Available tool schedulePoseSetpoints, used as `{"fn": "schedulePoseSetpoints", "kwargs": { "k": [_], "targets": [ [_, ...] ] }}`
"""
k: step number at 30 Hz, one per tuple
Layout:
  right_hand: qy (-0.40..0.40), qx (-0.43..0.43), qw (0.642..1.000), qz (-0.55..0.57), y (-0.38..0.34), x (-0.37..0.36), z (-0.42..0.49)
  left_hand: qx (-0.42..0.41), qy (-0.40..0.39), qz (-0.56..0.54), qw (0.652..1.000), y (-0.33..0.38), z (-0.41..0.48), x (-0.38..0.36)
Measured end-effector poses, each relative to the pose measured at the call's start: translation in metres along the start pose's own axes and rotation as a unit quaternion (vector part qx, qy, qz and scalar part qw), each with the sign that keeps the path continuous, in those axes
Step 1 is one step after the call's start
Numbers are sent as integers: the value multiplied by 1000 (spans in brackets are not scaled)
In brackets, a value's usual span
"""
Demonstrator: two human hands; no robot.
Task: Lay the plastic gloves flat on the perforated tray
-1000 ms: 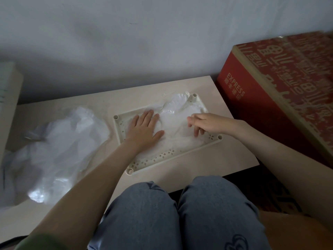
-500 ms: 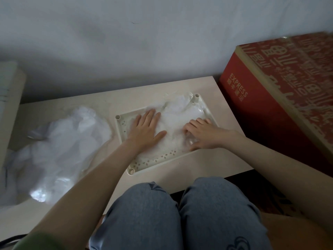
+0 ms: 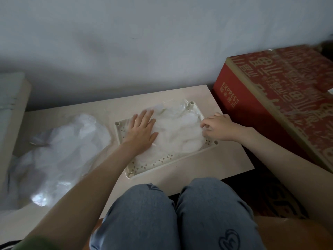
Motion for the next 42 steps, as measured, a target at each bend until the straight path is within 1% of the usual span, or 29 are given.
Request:
{"fn": "schedulePoseSetpoints", "kwargs": {
  "k": [3,6,9,11,15,19,23,25,26,28,30,31,33,35,36,38,40,42],
  "targets": [
    [0,-32,999,-5,14,-1,0,-8,-8,7,1000,3,-2,-3],
    [9,-42,999,6,19,-2,0,-31,-22,-2,999,6,-2,-4],
    [24,-35,999,20,16,-2,0,-45,-76,-6,996,10,0,-15],
    [29,-22,999,22,10,-3,0,-38,-101,-8,994,11,0,-21],
    [53,5,998,28,-1,1,1,-30,-103,-30,994,12,1,-23],
    [84,-5,996,22,-1,11,0,-40,-62,-67,995,12,-1,-10],
    [133,-35,990,39,1,27,-4,-41,48,-105,992,5,-12,16],
    [156,-37,986,46,-4,34,-6,-17,137,-97,986,-8,-24,32],
    [165,-36,984,51,-7,37,-7,6,169,-93,981,-15,-29,38],
    [184,-21,981,62,-21,43,-7,75,180,-88,977,-38,-43,39],
    [201,-6,977,77,-38,48,-8,141,169,-82,972,-61,-58,37],
    [205,7,975,82,-52,50,-8,179,146,-84,969,-75,-68,34],
    [198,32,976,86,-76,50,-5,244,30,-100,964,-97,-81,16],
    [181,58,979,71,-100,48,0,259,-76,-117,956,-110,-91,-6],
    [173,72,980,60,-111,47,1,255,-106,-126,953,-112,-95,-13],
    [166,109,979,49,-134,48,1,255,-117,-125,952,-117,-105,-15],
    [154,144,976,58,-151,50,0,264,-96,-111,953,-120,-110,-7],
    [134,176,973,68,-165,51,-2,277,-59,-130,950,-123,-116,5]
  ]
}}
Point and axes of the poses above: each hand's wrist, its own z-axis towards the middle knuckle, its own x-axis out of the back of the hand, y = z × x, the point moved 8 cm from there along z, towards the middle knuckle, and after that the axes turned 11 degrees about -y, right-handed, at the moved point
